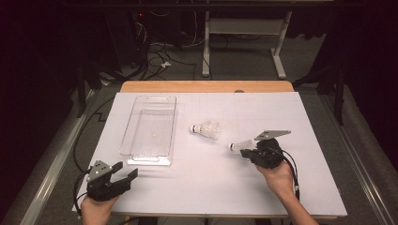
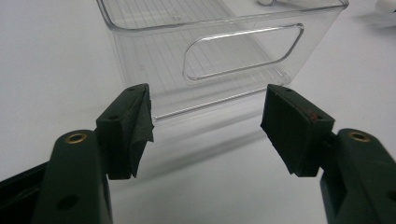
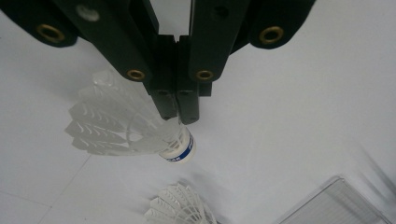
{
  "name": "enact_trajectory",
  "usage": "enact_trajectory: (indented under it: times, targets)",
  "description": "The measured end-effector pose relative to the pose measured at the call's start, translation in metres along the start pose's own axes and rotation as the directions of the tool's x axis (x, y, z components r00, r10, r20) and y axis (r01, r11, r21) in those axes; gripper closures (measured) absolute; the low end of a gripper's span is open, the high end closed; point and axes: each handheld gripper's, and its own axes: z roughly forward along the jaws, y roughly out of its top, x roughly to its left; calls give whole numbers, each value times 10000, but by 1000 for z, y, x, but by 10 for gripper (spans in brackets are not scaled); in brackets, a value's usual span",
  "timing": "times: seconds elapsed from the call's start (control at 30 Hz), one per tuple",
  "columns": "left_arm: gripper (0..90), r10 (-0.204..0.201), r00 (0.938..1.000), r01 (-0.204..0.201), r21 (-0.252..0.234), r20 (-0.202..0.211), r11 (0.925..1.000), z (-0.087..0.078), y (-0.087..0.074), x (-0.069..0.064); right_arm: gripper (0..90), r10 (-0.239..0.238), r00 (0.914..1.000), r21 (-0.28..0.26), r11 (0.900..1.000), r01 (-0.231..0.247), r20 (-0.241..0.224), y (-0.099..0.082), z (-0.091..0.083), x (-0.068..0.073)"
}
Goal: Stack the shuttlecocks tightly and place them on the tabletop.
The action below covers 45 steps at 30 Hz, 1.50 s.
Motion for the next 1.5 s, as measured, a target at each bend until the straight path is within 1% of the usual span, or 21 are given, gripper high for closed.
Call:
enact_trajectory:
  times: [0.57, 0.87, 1.1, 1.5]
  targets:
    - [342, -52, 10000, 52, 8, -11, 10000, 0, 0, 0, 900, 72, 9999, -156, 9999, -73, -79, 8, 2, -1]
    - [342, -8, 10000, 8, 32, 10, 10000, 0, 0, 0, 900, 219, 9997, -252, 9994, -221, -84, 13, 5, -5]
    - [342, 32, 10000, -32, 46, 11, 10000, 1, 0, 0, 900, 190, 9998, -275, 9994, -192, -59, 20, 7, -6]
    - [342, 33, 10000, -34, 45, 16, 10000, 1, 0, 0, 900, 319, 9995, -281, 9991, -319, -20, 29, 16, -11]
